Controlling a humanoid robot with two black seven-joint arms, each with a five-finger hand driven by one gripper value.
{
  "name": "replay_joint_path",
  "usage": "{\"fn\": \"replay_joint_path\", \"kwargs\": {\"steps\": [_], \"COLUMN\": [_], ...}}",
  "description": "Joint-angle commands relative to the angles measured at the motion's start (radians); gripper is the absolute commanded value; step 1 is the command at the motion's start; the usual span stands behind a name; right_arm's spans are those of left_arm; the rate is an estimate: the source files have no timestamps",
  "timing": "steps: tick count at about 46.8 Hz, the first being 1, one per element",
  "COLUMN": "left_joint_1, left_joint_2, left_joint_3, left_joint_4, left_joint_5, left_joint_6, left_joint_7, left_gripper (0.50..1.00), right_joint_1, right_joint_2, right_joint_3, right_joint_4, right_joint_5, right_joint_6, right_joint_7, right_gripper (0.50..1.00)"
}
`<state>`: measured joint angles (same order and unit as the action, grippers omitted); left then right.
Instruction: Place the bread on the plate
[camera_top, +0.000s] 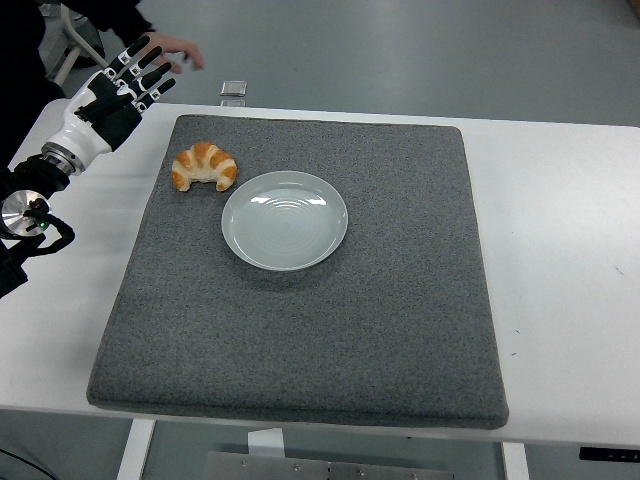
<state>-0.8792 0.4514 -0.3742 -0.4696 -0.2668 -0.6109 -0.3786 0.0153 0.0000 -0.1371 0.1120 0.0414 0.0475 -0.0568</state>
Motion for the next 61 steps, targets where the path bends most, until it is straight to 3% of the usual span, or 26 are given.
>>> {"fn": "replay_joint_path", "kwargs": {"steps": [1,20,33,61], "left_joint_1": [0.0,-0.003,-0.004,-0.012], "left_joint_2": [0.0,-0.002,-0.014,-0.014], "left_joint_3": [0.006,0.008,-0.002,0.008], "left_joint_4": [0.0,0.012,0.083,0.08], "left_joint_5": [0.001,0.006,0.005,0.008], "left_joint_6": [0.0,0.0,0.0,0.0], "left_joint_7": [0.0,0.001,0.001,0.001], "left_gripper": [0.99,0.99,0.99,0.99], "right_joint_1": [0.0,0.0,0.0,0.0], "right_joint_2": [0.0,0.0,0.0,0.0], "right_joint_3": [-0.001,-0.001,0.001,0.001], "right_joint_4": [0.0,0.0,0.0,0.0], "right_joint_5": [0.0,0.0,0.0,0.0], "right_joint_6": [0.0,0.0,0.0,0.0], "right_joint_7": [0.0,0.0,0.0,0.0], "right_gripper": [0.93,0.93,0.93,0.93]}}
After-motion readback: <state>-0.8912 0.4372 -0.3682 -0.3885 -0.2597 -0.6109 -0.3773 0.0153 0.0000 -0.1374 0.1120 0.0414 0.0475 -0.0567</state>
